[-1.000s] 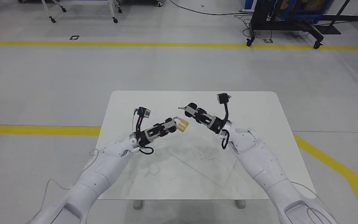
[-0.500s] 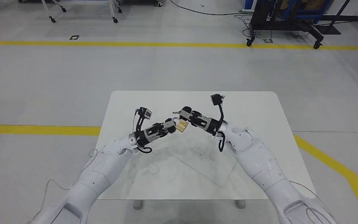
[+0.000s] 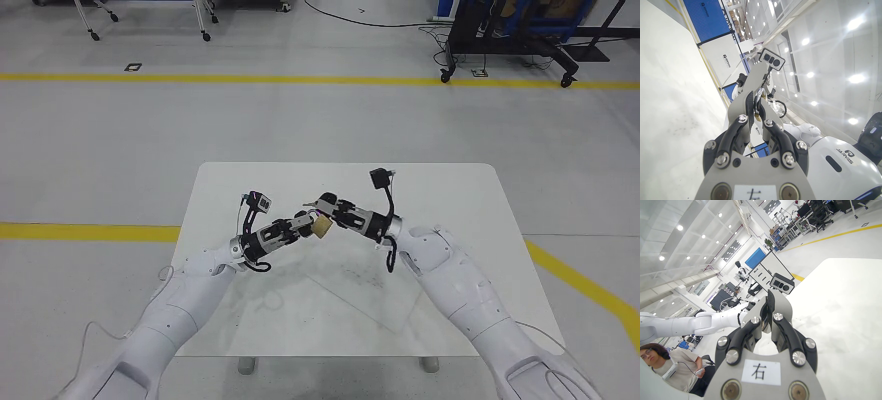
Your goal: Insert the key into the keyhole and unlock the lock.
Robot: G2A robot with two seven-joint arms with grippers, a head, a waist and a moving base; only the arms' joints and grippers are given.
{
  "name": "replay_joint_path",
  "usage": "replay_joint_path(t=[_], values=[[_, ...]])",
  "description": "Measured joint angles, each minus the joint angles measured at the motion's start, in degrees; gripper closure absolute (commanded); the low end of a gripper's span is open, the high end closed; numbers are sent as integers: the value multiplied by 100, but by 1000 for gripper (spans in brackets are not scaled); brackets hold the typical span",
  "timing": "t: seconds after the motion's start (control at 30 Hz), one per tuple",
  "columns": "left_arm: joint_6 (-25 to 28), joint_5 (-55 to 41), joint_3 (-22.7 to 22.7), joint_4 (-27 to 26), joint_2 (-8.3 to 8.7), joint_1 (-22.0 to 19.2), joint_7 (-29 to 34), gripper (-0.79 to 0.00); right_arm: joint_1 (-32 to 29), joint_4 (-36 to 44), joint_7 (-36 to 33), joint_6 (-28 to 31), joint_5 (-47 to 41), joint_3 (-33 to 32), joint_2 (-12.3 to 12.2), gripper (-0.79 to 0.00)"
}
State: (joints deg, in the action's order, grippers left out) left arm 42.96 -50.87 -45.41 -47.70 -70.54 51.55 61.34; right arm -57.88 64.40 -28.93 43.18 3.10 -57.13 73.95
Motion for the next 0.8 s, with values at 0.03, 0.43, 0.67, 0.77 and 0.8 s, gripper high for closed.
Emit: replay_joint_path(t=[0.03, 0.43, 0.67, 0.77, 0.8], values=[[-3, 7, -9, 2, -4, 1, 3, 0, 5, -1, -2, -10, 5, 3, 1, 0], [-55, 71, -143, -6, -41, 39, 55, 0, 82, -91, -10, -129, 32, 67, 33, 0], [-98, 74, -228, -5, -58, 61, 99, 0, 92, -94, 66, -203, 121, 60, 41, 0], [-133, 46, -262, 18, -69, 63, 134, 0, 99, -95, 97, -216, 138, 53, 44, 0], [-151, 21, -274, 29, -74, 64, 152, 0, 101, -102, 116, -219, 138, 43, 44, 0]])
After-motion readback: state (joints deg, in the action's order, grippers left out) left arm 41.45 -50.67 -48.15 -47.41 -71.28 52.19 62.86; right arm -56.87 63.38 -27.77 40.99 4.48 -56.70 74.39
